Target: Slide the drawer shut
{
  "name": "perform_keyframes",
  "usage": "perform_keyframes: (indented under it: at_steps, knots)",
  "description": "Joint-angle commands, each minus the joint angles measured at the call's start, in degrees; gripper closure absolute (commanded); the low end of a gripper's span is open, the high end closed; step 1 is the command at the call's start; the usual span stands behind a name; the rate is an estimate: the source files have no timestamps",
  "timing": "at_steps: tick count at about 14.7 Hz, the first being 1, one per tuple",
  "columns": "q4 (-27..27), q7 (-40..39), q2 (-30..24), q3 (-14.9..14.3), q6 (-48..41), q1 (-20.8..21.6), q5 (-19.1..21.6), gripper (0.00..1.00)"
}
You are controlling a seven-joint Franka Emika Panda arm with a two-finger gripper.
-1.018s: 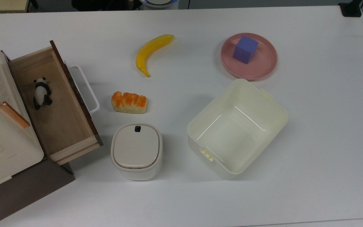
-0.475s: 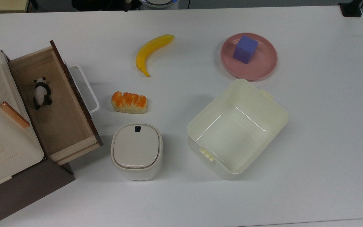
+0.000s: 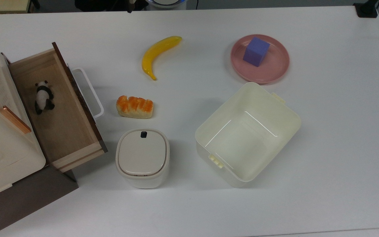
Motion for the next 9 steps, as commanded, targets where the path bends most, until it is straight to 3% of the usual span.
perform_keyframes:
  at_steps: [1,9]
  knots:
    - [-0.46,0.76,-0.45,-0.37,-0.04,1.03,-0.85,0.0]
    - [-0.37,0.06,-0.37,-0.37,-0.91,1.03,-0.5,0.0]
